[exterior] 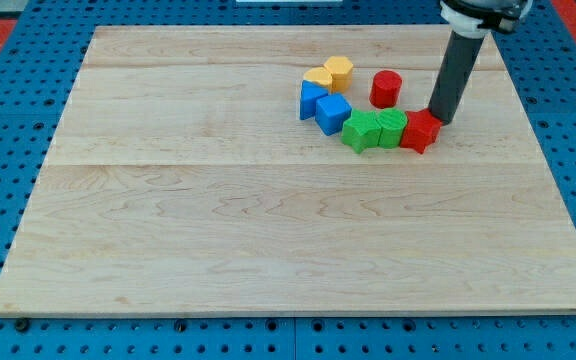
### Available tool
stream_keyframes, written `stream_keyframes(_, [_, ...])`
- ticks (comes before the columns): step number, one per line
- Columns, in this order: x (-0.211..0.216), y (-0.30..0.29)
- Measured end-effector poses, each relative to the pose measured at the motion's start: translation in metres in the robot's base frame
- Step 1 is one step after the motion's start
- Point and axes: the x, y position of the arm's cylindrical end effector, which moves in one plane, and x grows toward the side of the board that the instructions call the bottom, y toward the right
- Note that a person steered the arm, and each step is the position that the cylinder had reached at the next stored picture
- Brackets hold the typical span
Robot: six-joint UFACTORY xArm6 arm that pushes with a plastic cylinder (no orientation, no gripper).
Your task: Push the red star below the green circle
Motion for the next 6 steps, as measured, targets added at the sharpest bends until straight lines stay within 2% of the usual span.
stream_keyframes(1, [0.053, -0.053])
stream_keyframes(2, [0.075, -0.151])
stream_keyframes(4, [0.089, -0.03])
stream_keyframes(5, [0.13, -0.092])
stream_keyframes(6, [0.13, -0.21])
